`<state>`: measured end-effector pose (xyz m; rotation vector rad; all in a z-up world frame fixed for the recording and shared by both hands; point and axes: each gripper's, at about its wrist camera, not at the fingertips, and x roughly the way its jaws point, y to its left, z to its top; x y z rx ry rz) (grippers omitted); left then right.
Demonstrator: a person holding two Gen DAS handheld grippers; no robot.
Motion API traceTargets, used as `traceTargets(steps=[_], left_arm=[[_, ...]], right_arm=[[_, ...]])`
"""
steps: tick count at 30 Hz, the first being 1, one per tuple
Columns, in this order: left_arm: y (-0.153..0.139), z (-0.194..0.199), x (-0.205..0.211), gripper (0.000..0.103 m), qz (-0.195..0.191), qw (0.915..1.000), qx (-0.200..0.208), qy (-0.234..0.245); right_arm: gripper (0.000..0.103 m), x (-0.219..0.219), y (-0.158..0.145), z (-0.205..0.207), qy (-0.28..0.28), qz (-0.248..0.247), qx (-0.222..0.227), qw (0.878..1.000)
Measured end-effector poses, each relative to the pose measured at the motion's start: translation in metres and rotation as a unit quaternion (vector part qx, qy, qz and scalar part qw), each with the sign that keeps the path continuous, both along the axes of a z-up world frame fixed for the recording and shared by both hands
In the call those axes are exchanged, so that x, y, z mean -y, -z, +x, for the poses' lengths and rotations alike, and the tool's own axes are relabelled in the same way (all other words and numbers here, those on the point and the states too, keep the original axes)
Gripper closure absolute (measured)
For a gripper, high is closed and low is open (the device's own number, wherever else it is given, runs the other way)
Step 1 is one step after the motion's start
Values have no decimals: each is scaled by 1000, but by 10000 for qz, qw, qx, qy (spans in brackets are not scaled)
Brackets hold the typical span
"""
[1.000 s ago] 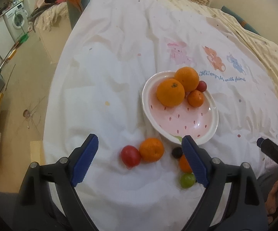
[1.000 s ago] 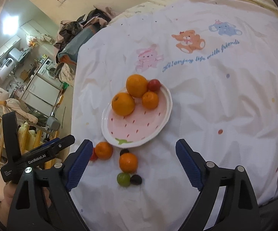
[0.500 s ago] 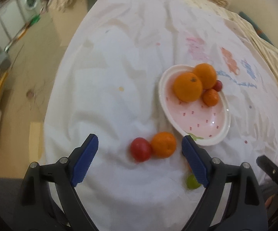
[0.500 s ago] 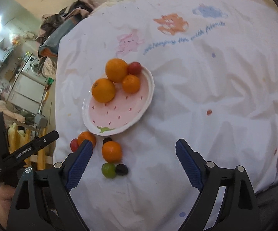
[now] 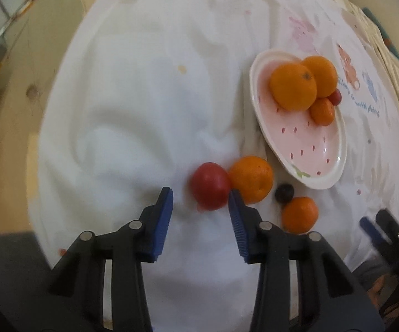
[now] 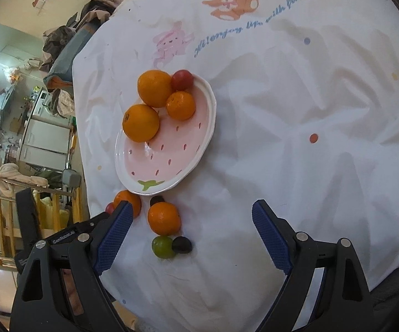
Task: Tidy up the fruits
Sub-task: 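Move the left tool to the red tomato and close around it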
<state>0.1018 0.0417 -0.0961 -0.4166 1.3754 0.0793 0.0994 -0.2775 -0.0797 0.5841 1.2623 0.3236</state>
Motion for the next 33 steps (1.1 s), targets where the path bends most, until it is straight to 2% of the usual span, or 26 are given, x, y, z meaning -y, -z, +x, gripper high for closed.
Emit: traceTargets(steps=[2,7,8,9,16,20,26,29,33], left_arm=[[5,3,-4,66,-170,9997,-53,-148],[12,10,-3,68,-263,9993,-87,-254],[13,10,-2,76,-321,9991,-88,-260],[14,12,-2,76,-409,9988,-118,-250],[6,9,3,78,-272,9996,-58,-105],[-19,0,9,78,99,9993,308,165],[-40,-7,21,77,302,9961,679,471],[-43,-7,24,77,306,9954,748,512],[-49,-7,24,77,178,9952,841,476]], right_arm=[[13,-2,2,2,-13,53,-42,10000],[13,-7,5,5,-79,63,-90,9999],[13,-7,5,5,-86,55,-92,9999],[13,-7,5,5,-88,53,-97,9999],[13,-4,7,5,-32,-33,-115,9999],[13,-2,8,4,-51,-33,-132,9999],[13,-19,16,3,-401,61,-255,9989],[17,-31,22,2,-672,199,-365,9969],[27,-52,22,0,-1101,22,-310,9934]])
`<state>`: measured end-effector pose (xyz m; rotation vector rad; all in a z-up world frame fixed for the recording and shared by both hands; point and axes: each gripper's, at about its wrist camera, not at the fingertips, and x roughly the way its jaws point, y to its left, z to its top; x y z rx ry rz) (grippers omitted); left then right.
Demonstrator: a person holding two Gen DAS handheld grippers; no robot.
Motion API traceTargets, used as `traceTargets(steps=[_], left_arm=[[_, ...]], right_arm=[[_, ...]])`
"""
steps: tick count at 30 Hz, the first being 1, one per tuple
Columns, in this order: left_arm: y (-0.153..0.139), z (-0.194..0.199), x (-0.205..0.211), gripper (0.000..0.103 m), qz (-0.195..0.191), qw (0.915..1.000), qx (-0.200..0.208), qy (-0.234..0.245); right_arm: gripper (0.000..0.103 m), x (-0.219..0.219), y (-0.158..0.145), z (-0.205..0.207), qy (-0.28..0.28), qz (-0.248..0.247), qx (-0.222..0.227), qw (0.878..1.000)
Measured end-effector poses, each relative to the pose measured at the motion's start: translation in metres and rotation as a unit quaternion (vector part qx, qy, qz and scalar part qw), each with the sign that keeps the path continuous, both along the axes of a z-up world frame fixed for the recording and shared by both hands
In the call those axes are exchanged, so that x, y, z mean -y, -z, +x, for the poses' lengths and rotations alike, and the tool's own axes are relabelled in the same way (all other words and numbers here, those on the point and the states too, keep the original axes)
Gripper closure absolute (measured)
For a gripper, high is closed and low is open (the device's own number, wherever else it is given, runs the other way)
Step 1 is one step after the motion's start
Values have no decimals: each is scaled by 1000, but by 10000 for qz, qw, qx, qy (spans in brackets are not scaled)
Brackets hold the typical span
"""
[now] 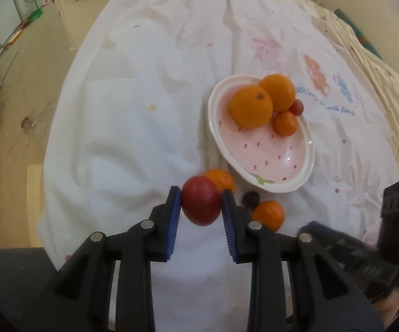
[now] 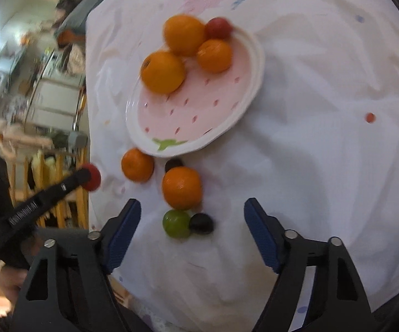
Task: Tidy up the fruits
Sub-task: 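Move the left tool to the red tomato and close around it, then grasp the orange with the right tool while the left tool lifts the red tomato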
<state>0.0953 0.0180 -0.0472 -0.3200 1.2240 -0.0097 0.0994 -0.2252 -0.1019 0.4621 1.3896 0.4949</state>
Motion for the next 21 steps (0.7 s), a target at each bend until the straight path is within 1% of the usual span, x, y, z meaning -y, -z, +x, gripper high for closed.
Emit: traceTargets(steps=[3,5,7,9,11,12,13,17,18,19,21], left_arm=[[-4,0,4,77,-78,9999,46,53],[-7,0,4,77,-30,9999,76,68],[-8,0,3,77,1,10000,59,44],[-7,-1,0,77,-88,10000,7,0],[-7,-2,-1,77,-80,10000,-6,-7],[-7,-2,-1,77,-33,10000,0,7],[-7,-2,-1,77,-3,10000,5,11],[-6,-2,0,77,-12,10000,-28,3],[-6,-1,0,77,-19,10000,-32,2],[-6,-1,0,77,-17,10000,-24,3],[-6,-1,0,77,33,10000,-3,6]], right_arm=[[31,-15,3,0,-168,-128,59,9998],[32,-19,7,1,-163,-149,19,9998],[32,-25,12,3,-189,-256,-9,9995],[32,-31,16,6,-237,-385,-30,9990],[35,-35,18,10,-266,-477,-24,9985],[41,-37,18,11,-287,-518,-14,9982],[50,-38,18,12,-301,-550,-5,9980],[57,-42,21,14,-300,-488,-101,9983],[62,-44,21,13,-302,-560,-69,9979],[64,-43,21,14,-298,-604,-54,9977],[64,-40,20,13,-257,-522,-62,9983]])
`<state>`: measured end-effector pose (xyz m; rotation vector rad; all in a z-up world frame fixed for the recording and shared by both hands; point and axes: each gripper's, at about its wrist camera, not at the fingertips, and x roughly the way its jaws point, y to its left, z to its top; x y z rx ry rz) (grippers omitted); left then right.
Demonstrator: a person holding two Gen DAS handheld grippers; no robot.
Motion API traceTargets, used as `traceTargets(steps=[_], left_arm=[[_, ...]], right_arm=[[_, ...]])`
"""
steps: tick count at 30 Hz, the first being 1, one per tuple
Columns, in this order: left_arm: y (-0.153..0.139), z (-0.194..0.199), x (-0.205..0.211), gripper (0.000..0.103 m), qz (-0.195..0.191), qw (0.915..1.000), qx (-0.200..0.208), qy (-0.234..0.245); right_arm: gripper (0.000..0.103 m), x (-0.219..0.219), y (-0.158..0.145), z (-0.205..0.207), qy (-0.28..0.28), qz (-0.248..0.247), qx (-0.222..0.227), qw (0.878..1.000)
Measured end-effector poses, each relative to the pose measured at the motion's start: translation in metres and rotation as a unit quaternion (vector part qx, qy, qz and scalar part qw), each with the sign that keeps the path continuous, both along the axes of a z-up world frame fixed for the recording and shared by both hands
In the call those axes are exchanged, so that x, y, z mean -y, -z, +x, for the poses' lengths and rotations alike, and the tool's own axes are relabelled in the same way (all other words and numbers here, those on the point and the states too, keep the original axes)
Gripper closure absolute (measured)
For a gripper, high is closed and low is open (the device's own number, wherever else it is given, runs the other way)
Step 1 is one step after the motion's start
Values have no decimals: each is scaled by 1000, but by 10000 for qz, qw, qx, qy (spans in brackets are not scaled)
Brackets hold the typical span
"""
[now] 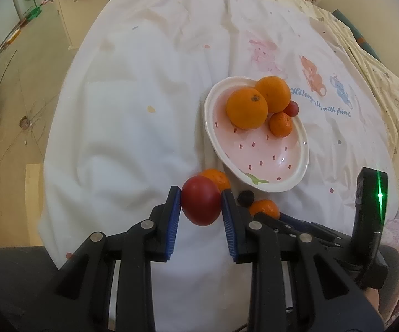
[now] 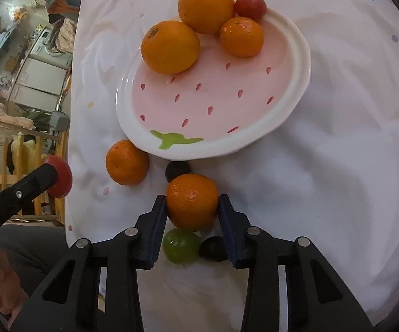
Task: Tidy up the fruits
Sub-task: 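Grasp the orange with the right tool while the left tool lifts the red tomato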
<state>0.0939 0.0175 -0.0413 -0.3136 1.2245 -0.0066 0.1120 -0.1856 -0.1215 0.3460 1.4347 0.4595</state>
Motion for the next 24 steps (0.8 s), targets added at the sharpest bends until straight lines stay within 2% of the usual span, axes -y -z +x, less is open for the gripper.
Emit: traceTargets(steps=[11,24], left_arm=[[5,2,2,77,181,9998,-33,-24],[11,3,8,77,504,9987,3,50]], right_arm=[[64,15,-32,-10,59,462,321,9984],[65,47,-84,-16,179,732,1120,9909]])
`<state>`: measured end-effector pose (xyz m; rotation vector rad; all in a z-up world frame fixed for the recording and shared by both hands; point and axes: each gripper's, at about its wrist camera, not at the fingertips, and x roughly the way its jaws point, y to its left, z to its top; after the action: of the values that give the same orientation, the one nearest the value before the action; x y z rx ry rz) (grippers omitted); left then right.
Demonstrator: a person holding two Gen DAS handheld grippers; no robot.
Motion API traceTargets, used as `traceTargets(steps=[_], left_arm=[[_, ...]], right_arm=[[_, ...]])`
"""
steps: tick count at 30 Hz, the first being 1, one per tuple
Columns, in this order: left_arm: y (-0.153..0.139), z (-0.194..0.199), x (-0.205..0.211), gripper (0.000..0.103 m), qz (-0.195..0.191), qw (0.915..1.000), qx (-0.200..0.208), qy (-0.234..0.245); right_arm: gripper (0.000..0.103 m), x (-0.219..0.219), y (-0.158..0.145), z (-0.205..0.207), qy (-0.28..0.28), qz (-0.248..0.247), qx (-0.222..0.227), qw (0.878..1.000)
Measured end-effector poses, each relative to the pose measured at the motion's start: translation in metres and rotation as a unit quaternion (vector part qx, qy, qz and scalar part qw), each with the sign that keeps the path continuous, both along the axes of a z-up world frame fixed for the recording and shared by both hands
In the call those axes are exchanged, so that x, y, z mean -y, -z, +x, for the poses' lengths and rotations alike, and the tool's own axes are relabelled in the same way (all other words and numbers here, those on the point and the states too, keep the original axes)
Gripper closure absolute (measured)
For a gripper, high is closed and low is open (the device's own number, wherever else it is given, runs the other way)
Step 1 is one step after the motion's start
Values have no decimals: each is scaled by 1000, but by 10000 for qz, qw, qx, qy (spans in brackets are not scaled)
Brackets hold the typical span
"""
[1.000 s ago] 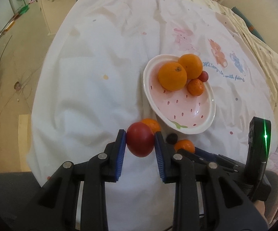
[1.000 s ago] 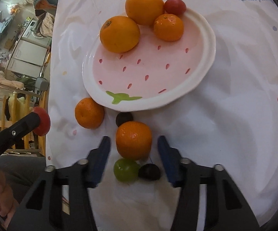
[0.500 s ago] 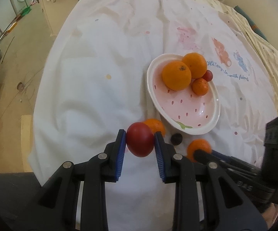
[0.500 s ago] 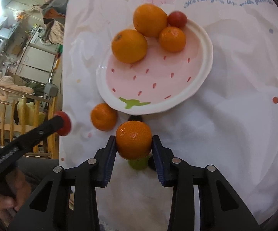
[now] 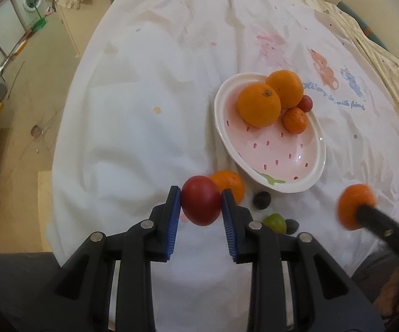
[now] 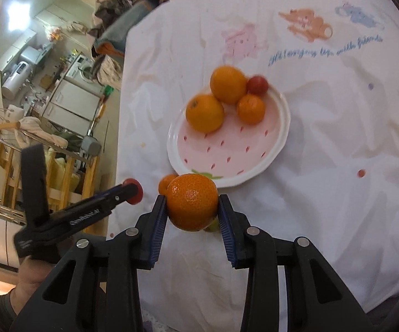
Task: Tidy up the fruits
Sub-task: 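Grasp the orange with the right tool while the left tool lifts the red tomato, then carry both held fruits over the pink plate and lower them onto it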
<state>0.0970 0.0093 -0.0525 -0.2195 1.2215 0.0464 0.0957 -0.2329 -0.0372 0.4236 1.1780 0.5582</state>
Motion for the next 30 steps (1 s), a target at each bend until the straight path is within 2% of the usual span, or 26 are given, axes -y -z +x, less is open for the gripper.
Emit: traceTargets(steps=[3,9,17,22,30], left_arm=[[3,1,1,77,108,9999,-13,14],[6,2,-1,77,174,9998,4,-41],[4,0,1,77,200,9997,125,6],[4,1,2,77,233,9997,119,-7],[-18,8,15,77,298,9991,270,127]], right_arm=[[65,11,-11,0,73,-129,233,9996],[65,34,-20,7,280,-88,356,9989],[65,56,-22,17,567,150,432,9973],[65,67,-23,26,786,556,404,9945],[65,77,-25,44,851,679,457,9930]])
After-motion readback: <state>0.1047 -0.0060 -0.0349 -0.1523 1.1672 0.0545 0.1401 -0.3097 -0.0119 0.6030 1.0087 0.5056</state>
